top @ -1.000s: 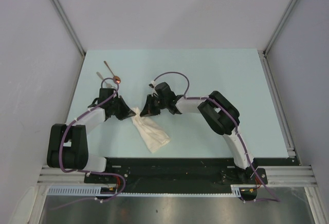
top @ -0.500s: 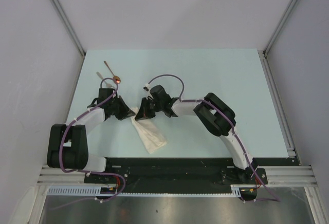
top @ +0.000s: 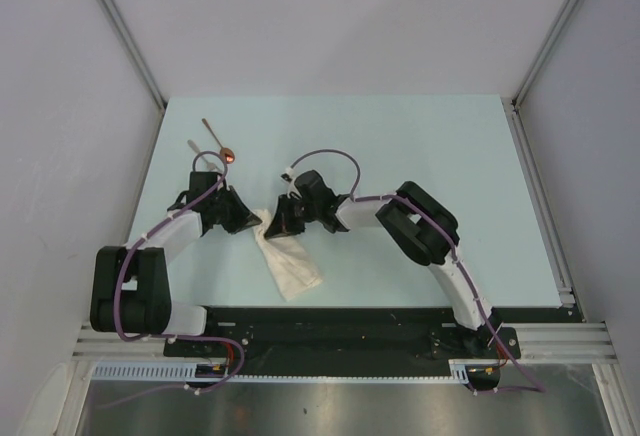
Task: Fold the napkin into a case and place the utensils inside
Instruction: Grasp the top corner of the smaller rectangle folded napkin from the folded napkin.
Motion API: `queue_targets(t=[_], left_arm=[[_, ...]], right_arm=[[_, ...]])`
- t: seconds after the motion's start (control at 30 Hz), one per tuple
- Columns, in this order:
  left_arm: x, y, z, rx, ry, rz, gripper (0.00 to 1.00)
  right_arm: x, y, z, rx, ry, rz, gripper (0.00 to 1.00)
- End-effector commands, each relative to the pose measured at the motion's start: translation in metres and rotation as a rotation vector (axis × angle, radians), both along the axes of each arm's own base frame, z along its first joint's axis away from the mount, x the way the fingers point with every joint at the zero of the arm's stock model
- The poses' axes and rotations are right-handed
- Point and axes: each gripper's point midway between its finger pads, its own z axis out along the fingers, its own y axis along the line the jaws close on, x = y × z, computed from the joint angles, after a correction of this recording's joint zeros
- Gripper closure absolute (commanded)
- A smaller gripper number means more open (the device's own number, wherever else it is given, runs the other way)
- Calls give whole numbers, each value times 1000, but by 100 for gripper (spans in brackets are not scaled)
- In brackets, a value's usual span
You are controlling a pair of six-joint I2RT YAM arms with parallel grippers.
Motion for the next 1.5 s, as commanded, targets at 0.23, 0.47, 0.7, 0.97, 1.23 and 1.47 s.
queue_targets(t=[0.23, 0.47, 0.7, 0.97, 1.23, 1.47], left_arm=[[7, 0, 18, 1, -70, -22, 100], [5, -2, 18, -13, -66, -31, 100], [4, -2, 17, -12, -65, -30, 100], [6, -3, 20, -22, -76, -30, 100], [3, -6, 13, -47, -59, -24, 100], [1, -3, 8, -30, -48, -17, 100]], right_arm=[[22, -17, 41, 31, -53, -58, 97], [29, -8, 36, 45, -41, -50, 97], [29, 2, 41, 67, -45, -48, 98], [17, 18, 31, 69, -17, -14, 98], [15, 36, 18, 92, 11, -9, 98], [22, 17, 42, 118, 5, -33, 97]])
